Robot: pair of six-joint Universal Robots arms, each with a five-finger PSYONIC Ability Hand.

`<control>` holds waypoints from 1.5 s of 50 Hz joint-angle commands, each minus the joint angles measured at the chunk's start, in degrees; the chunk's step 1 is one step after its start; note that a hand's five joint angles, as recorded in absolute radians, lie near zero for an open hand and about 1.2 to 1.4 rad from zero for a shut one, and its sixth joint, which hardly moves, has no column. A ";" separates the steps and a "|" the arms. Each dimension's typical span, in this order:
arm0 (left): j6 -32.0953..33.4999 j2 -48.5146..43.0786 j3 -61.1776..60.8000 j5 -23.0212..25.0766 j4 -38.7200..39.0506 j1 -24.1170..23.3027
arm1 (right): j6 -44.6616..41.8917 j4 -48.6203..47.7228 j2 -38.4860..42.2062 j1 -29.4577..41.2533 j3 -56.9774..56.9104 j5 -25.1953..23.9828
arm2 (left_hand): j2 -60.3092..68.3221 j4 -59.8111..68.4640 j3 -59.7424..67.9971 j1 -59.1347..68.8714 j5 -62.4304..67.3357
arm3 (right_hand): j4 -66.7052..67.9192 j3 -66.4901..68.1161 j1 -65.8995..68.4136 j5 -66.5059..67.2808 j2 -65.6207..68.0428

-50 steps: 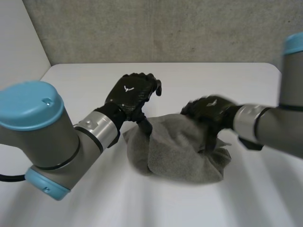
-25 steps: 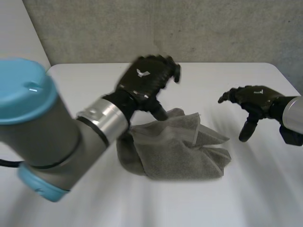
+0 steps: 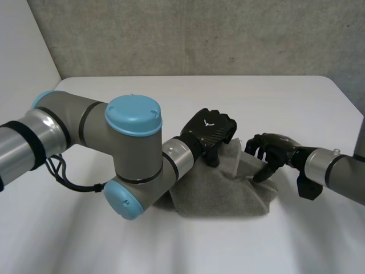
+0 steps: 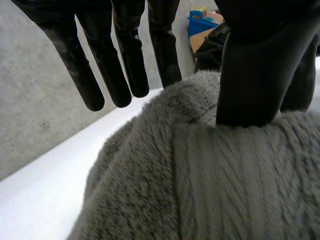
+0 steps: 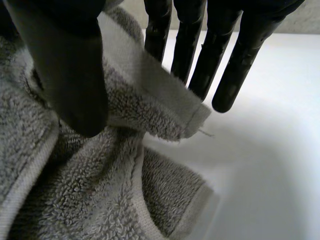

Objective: Fold the towel.

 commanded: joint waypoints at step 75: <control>-22.28 26.19 9.83 -15.55 13.46 29.89 | 25.94 15.93 8.49 -1.72 -71.21 2.47 | 40.67 40.65 40.68 40.67 40.62 | 40.48 40.40 40.65 40.29 40.29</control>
